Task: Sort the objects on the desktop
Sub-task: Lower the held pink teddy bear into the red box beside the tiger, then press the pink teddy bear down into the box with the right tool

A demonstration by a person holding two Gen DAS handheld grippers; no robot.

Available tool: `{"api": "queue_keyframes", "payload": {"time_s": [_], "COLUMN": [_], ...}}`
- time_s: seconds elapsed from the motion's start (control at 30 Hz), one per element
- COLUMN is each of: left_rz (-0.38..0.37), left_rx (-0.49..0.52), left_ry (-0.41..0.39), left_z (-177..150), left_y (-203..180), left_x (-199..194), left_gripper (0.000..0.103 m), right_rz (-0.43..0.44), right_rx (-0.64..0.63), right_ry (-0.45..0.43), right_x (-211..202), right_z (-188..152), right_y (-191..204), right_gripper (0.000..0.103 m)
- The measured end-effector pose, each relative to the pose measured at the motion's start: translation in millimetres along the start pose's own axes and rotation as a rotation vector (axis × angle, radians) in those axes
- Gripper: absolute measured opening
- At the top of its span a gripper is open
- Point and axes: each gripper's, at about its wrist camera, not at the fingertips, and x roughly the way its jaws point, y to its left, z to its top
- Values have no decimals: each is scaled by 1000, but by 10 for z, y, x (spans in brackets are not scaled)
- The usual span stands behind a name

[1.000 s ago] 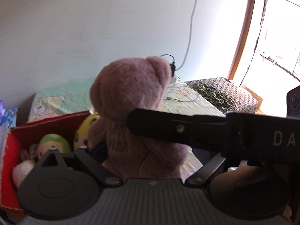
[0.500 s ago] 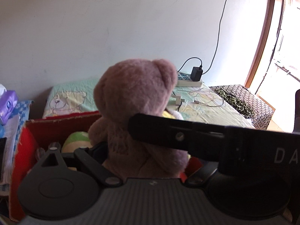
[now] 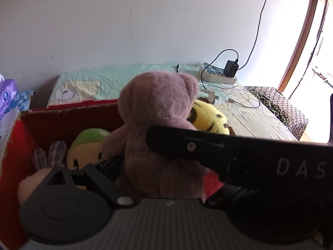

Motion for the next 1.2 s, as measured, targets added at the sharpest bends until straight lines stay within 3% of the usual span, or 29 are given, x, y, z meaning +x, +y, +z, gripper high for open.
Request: {"api": "queue_keyframes", "payload": {"time_s": [0.3, 0.67, 0.97, 1.2], "left_rz": [-30, -47, 16, 24], "left_rx": [-45, 7, 0, -11], "left_ry": [43, 97, 136, 155], "left_z": [25, -53, -18, 7], "left_y": [92, -105, -107, -106], "left_x": [180, 111, 151, 151], "left_gripper": [91, 97, 95, 100], "right_rz": [-52, -55, -37, -24], "right_rx": [-34, -96, -68, -11], "right_ry": [59, 200, 186, 137], "right_x": [201, 79, 171, 111], "right_z": [51, 3, 6, -6], "right_y": [-135, -70, -149, -179], "right_gripper": [28, 28, 28, 35]}}
